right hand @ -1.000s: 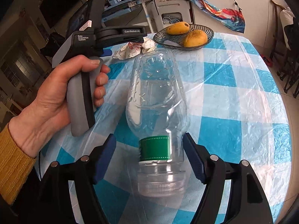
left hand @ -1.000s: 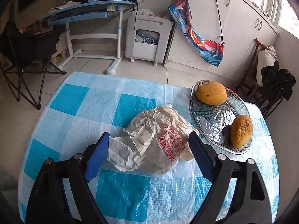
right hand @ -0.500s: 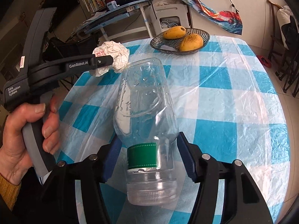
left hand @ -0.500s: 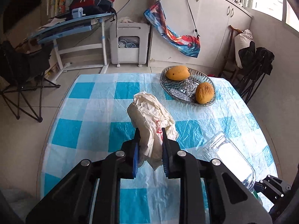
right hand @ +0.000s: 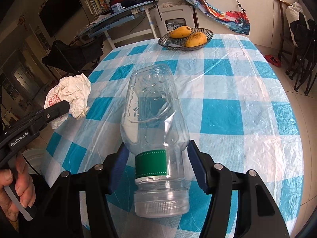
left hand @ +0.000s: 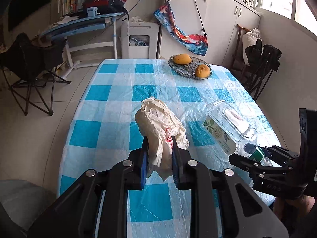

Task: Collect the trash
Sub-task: 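Lift the bag with the left gripper while the right gripper lifts the bottle, then carry the bag and bottle over the yellow basin with both grippers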

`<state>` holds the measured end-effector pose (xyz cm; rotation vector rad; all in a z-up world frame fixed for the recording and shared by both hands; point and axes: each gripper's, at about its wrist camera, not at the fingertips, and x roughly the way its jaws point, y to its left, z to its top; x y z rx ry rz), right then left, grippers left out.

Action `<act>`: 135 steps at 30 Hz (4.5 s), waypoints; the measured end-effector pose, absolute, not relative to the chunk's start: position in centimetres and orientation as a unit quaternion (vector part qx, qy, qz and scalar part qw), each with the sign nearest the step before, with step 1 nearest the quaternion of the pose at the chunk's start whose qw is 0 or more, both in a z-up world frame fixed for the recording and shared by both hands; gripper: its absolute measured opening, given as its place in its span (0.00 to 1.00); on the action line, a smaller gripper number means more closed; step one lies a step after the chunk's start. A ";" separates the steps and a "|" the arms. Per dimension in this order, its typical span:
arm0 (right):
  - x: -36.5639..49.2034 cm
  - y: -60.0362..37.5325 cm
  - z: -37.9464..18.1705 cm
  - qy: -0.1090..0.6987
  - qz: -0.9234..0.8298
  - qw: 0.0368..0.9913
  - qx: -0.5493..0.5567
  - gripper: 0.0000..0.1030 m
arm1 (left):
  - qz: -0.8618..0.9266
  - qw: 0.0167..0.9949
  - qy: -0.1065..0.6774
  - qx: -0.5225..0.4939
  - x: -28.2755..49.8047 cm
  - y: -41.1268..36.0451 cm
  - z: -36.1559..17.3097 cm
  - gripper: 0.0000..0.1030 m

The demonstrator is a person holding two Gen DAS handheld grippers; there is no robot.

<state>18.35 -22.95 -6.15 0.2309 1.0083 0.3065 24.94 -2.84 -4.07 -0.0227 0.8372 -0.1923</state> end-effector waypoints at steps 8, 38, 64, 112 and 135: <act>17.4 -22.9 -6.0 0.478 0.144 0.861 0.092 0.57 | -0.114 0.893 0.435 -0.016 23.6 -3.5 -6.2 0.20; 18.1 -23.0 -6.8 0.484 0.135 0.859 0.104 0.66 | -0.104 0.885 0.453 0.012 24.9 -5.1 -9.4 0.39; 17.7 -23.3 -6.7 0.501 0.164 0.840 0.131 0.60 | -0.092 0.894 0.438 -0.023 24.3 -4.0 -7.6 0.70; 8.6 -22.9 -2.2 0.433 0.218 0.858 0.167 0.57 | -0.101 0.922 0.375 0.004 10.2 -4.2 -2.7 0.14; -0.4 -21.5 -3.3 0.451 0.231 0.852 0.133 0.56 | -0.117 0.890 0.436 -0.058 1.3 -3.1 -5.5 0.14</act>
